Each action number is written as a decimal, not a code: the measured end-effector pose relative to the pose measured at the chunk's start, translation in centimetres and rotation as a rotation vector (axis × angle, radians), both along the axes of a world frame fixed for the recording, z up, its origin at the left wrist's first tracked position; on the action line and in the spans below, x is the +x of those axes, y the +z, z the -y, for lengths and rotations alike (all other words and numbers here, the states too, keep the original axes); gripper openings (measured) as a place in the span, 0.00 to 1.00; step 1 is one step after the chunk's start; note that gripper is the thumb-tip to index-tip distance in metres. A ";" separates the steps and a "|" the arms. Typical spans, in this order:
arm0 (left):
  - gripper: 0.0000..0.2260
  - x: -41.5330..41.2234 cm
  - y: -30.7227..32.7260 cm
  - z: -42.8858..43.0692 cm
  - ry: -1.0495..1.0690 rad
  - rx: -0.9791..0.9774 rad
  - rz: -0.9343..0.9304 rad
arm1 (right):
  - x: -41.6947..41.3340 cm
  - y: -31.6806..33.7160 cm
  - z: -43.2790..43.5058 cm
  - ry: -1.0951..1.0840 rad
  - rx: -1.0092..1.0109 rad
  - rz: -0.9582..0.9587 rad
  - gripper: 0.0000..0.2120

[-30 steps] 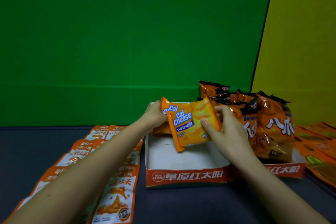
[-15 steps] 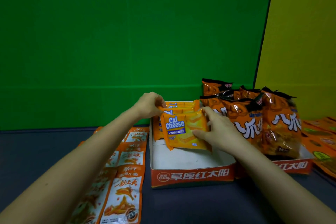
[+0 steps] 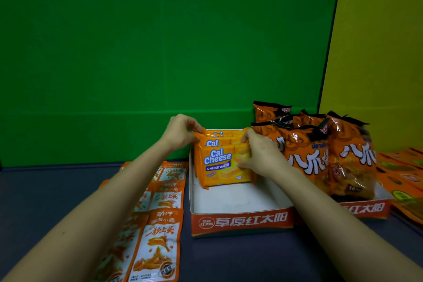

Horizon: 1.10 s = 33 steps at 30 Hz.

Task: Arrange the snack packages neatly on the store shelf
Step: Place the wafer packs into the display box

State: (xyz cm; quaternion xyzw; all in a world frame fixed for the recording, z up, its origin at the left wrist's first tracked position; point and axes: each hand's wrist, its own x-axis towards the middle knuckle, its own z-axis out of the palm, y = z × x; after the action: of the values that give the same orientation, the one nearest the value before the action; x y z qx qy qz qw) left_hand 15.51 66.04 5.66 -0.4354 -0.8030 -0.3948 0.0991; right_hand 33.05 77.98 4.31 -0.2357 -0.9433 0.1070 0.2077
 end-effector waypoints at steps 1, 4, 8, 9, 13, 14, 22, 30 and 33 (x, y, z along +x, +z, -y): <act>0.10 0.1 0.0 -0.1 0.010 0.004 0.003 | -0.2 -0.1 0.0 0.002 0.015 0.005 0.26; 0.09 0.2 -0.3 -0.3 0.011 0.027 0.006 | -0.5 -0.3 0.0 -0.021 0.091 0.044 0.27; 0.08 -0.1 -0.6 -0.1 -0.010 0.045 0.010 | -0.6 -0.3 0.2 -0.051 0.194 0.105 0.28; 0.08 -0.1 -0.6 0.0 -0.015 0.050 0.002 | -0.6 -0.3 0.3 -0.058 0.218 0.116 0.28; 0.09 0.3 -0.1 0.9 0.033 0.036 -0.110 | -0.6 0.1 0.8 -0.080 0.310 0.174 0.26; 0.10 0.4 0.0 1.3 0.044 0.024 -0.144 | -0.5 0.3 0.9 -0.076 0.320 0.175 0.26; 0.12 3.2 0.4 8.6 0.351 -0.219 -0.485 | -1.2 3.1 5.0 0.145 0.281 -0.006 0.20; 0.10 5.2 -2.3 22.2 0.680 -0.439 -0.459 | -5.2 2.8 15.2 0.557 0.229 -0.061 0.21; 0.12 5.7 -3.3 27.9 0.799 -0.470 -0.363 | -6.3 2.1 19.4 0.659 0.217 -0.020 0.20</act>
State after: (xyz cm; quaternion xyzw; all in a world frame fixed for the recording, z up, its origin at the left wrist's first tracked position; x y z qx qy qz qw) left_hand 21.16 38.19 2.37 -0.1662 -0.9441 -0.0520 0.2801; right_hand 26.72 58.62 6.43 0.1061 -0.9725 0.0698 0.1951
